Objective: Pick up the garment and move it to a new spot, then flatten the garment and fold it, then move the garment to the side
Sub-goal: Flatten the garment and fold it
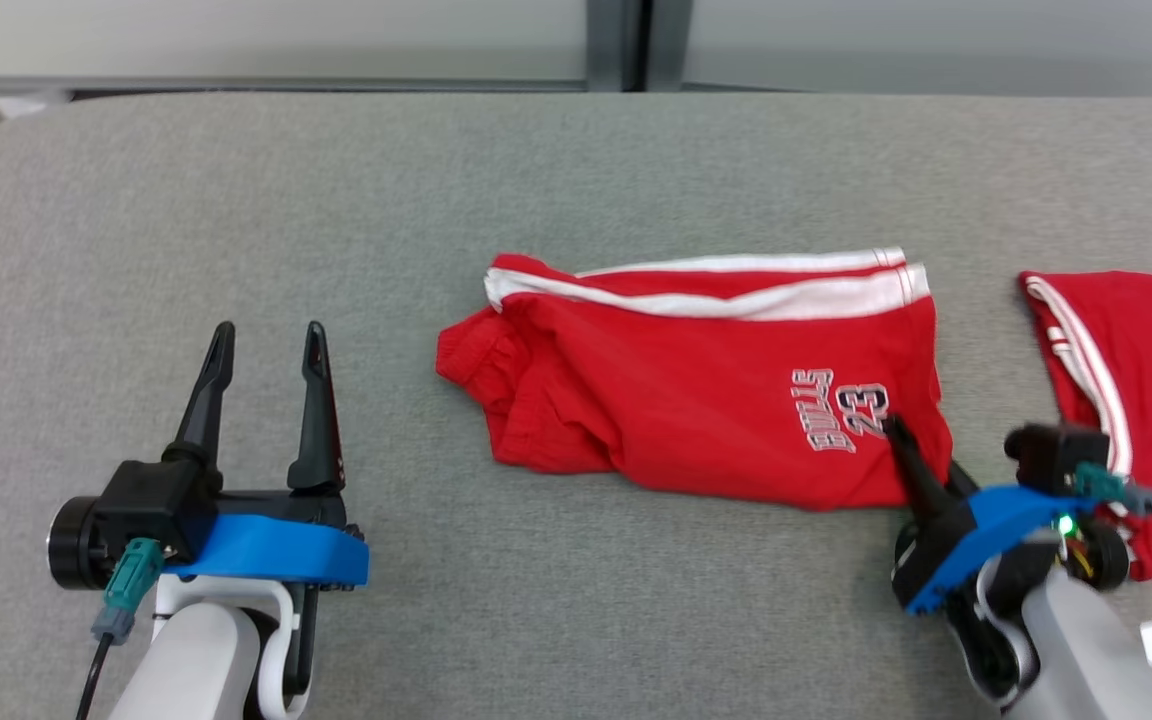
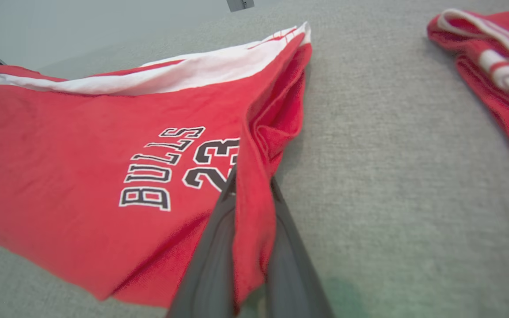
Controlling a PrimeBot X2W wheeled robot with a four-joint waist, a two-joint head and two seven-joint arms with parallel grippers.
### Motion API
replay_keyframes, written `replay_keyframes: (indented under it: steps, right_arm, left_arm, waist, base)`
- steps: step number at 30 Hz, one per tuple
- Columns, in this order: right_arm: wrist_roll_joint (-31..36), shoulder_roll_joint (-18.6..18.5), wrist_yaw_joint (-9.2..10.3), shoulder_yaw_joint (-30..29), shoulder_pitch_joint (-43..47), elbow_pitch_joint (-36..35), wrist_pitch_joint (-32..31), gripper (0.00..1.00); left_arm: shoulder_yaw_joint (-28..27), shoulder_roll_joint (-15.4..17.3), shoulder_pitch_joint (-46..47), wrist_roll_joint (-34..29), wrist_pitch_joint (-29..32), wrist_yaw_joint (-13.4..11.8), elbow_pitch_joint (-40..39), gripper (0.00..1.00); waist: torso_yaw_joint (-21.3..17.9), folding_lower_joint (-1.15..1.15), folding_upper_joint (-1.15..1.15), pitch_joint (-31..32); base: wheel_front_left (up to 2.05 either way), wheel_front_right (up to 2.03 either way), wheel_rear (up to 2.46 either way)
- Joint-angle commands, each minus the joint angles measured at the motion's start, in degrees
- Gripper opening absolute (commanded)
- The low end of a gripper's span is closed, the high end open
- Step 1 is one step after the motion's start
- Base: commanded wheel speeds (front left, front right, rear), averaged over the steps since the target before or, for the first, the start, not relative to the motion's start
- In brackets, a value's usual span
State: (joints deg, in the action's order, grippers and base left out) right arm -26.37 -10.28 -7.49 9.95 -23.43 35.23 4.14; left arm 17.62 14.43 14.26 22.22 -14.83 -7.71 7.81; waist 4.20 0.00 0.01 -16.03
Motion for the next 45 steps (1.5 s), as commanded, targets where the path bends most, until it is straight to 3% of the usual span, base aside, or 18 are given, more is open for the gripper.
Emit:
replay_keyframes:
  steps: [1, 8, 14, 22, 31, 33, 34, 35, 41, 45]
  right_arm:
    - [0.0, 0.6, 0.0, -1.1, 3.3, -2.6, -0.1, 0.0]
    - [1.8, 1.5, 0.0, -4.9, 9.2, -10.0, -3.6, 0.0]
    - [4.4, 1.9, 0.0, -3.8, 6.4, -14.0, -7.2, 0.0]
    - [5.1, 4.1, -0.01, 6.1, -1.9, -16.4, -11.6, 0.0]
    - [-0.5, 7.2, -0.01, 21.6, -9.0, -5.2, -11.0, 0.0]
    - [-2.4, 7.4, -0.01, 24.4, -9.7, -3.0, -9.5, 0.38]
    - [-3.2, 7.4, -0.01, 25.8, -10.0, -2.2, -8.7, 0.8]
    - [-4.0, 7.4, -0.01, 27.1, -10.3, -1.6, -7.9, 1.0]
    - [-4.9, 7.3, 0.0, 31.4, -12.5, -1.3, 0.9, 1.0]
    - [-2.8, 4.8, 0.0, 29.0, -12.5, -3.5, 7.9, 1.0]
  left_arm:
    - [-0.3, 0.6, -1.1, 0.3, 0.2, -0.4, -0.3, 1.0]
    - [-0.2, 1.6, -2.1, 0.5, 1.5, -0.7, -1.5, 1.0]
    - [0.5, 1.5, -2.1, 0.4, 1.9, -0.9, -1.9, 1.0]
    - [0.8, 1.5, -1.7, 0.5, 2.0, -1.1, -1.7, 1.0]
    - [0.8, 1.3, -0.8, 0.9, 1.7, -1.4, -1.3, 1.0]
    - [0.8, 1.1, -0.7, 1.1, 1.7, -1.3, -1.1, 1.0]
    - [0.8, 1.2, -0.6, 1.2, 1.5, -1.2, -0.9, 1.0]
    - [0.7, 1.2, -0.6, 1.2, 1.5, -1.3, -0.8, 1.0]
    - [0.5, 1.0, -1.2, 1.4, 1.1, -1.8, -0.2, 1.0]
    - [0.6, 1.2, -2.1, 1.4, 1.1, -1.9, 0.2, 1.0]
  waist:
    - [-1.7, 0.0, -0.01, 1.6]
    - [-2.8, 0.0, -0.01, 2.8]
    - [-1.6, 0.0, -0.01, 3.6]
    - [0.6, 0.0, -0.01, 4.3]
    - [4.1, 0.0, -0.01, 3.2]
    - [4.7, 0.0, -0.01, 2.8]
    - [4.8, 0.0, -0.01, 2.7]
    - [4.8, 0.0, -0.01, 2.6]
    - [3.7, 0.0, -0.01, 2.4]
    - [2.0, 0.0, -0.01, 3.2]
  base:
    - [0.0, 0.0, 0.0]
    - [0.0, 0.0, 0.0]
    - [0.0, 0.0, 0.0]
    - [0.0, 0.0, 0.0]
    - [0.0, 0.0, 0.0]
    - [0.0, 0.0, 0.0]
    - [0.0, 0.0, 0.0]
    - [0.0, 0.0, 0.0]
    - [0.0, 0.0, 0.0]
    - [0.0, 0.0, 0.0]
